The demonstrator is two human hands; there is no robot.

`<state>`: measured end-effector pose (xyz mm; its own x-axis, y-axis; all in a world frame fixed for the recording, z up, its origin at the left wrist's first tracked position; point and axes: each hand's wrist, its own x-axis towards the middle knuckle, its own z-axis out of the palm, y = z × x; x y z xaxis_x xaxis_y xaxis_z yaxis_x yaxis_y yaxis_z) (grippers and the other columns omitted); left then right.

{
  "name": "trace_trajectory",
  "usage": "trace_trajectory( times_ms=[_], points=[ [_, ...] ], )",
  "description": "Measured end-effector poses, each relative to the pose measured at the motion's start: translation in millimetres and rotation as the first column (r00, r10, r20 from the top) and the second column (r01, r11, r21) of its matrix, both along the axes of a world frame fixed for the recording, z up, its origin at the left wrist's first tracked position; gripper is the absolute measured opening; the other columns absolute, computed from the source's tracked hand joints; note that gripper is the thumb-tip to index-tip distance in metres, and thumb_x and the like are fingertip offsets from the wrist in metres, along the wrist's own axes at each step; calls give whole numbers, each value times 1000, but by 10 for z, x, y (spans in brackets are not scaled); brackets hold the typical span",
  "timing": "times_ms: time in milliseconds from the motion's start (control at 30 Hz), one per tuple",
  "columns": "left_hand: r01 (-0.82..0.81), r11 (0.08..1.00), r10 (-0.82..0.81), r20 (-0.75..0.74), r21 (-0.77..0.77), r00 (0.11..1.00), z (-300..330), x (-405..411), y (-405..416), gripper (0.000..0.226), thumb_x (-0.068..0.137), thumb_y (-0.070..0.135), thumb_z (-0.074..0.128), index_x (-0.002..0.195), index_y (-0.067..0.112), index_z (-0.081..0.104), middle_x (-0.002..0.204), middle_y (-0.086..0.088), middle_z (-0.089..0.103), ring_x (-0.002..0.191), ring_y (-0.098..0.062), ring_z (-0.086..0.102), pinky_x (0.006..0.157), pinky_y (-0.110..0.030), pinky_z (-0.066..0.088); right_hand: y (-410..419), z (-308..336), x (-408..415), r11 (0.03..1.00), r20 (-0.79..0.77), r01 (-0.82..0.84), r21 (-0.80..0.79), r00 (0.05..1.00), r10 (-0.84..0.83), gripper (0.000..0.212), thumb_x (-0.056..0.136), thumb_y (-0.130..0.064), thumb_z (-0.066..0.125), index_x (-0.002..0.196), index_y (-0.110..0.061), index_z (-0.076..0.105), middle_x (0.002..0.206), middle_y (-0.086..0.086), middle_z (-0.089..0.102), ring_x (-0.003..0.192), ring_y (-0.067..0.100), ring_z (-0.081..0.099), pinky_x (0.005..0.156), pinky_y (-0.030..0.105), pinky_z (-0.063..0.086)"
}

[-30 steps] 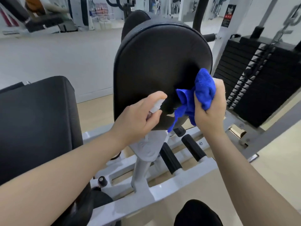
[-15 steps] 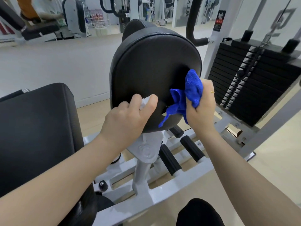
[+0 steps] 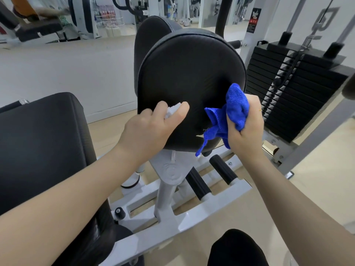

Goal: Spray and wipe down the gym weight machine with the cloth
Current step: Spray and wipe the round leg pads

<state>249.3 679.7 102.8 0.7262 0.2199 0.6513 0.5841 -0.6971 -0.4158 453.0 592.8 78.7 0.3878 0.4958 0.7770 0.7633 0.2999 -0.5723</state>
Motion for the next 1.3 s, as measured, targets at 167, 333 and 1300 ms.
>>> trace_trajectory(
  times_ms=[167, 333, 1300],
  points=[
    [68, 998, -68, -33, 4, 997, 22, 61, 62, 40, 86, -4, 26, 121, 11, 41, 70, -9, 46, 46, -15, 23, 42, -19, 16, -67, 3, -74, 998, 37, 55, -3, 998, -55, 31, 79, -1, 42, 103, -21, 44, 98, -8, 43, 89, -7, 43, 79, 5, 34],
    [134, 989, -137, -54, -54, 989, -59, -75, 250, 36, 81, -1, 39, 116, 9, 40, 71, -10, 46, 47, -16, 23, 40, -18, 20, -47, 41, -172, 991, 6, 134, -6, 991, -134, 28, 79, -2, 43, 105, -12, 49, 100, 4, 44, 88, -1, 44, 79, 4, 35],
    [401, 916, -388, -226, 12, 893, -80, -247, 102, 47, 85, -1, 11, 116, 14, 43, 66, -8, 47, 49, -16, 22, 46, -18, 17, -128, 108, -105, 987, 27, 114, -110, 993, -111, 23, 88, 0, 47, 108, -12, 48, 97, 5, 49, 83, -8, 47, 75, 7, 39]
  ],
)
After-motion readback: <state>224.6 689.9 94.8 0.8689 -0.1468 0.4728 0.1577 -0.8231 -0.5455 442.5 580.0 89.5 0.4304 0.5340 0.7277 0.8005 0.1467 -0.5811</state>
